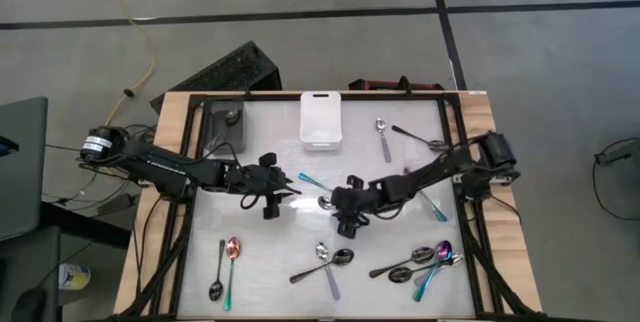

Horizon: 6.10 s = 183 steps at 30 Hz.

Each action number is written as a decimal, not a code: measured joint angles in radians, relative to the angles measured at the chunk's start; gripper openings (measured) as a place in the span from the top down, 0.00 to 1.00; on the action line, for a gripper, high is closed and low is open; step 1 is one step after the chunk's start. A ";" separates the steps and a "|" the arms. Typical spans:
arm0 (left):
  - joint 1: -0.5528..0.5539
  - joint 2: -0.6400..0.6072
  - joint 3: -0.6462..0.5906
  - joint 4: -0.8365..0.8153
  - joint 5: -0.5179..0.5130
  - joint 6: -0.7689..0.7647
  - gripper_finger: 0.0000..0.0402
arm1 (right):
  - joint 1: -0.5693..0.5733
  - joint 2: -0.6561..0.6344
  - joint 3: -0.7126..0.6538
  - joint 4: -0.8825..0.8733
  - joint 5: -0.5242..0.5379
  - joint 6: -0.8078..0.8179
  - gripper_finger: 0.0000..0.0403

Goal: Sort silverware by color (type)
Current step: Put the purple spoon into the white bin, then put the blue spoon into the transparent bin

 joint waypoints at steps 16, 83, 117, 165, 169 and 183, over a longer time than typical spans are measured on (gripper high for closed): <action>0.000 0.000 0.000 0.018 -0.016 -0.003 0.62 | 0.001 0.106 0.006 -0.019 0.063 0.048 0.80; -0.048 0.000 0.000 -0.015 0.008 -0.065 0.62 | -0.655 0.163 0.435 -0.029 -0.043 0.166 0.87; -0.058 0.000 0.000 -0.025 0.007 -0.060 0.62 | -0.485 -0.413 0.248 -0.858 -0.040 0.016 0.54; 0.253 0.631 0.327 0.219 0.457 0.300 0.69 | 0.075 -0.479 0.014 -0.540 0.194 0.194 0.55; 0.255 0.631 0.326 0.204 0.422 0.280 0.86 | 0.074 -0.479 0.014 -0.536 0.195 0.196 0.55; 0.257 0.364 0.323 0.129 0.381 0.240 0.99 | 0.119 -0.479 0.014 -0.514 0.194 0.224 0.55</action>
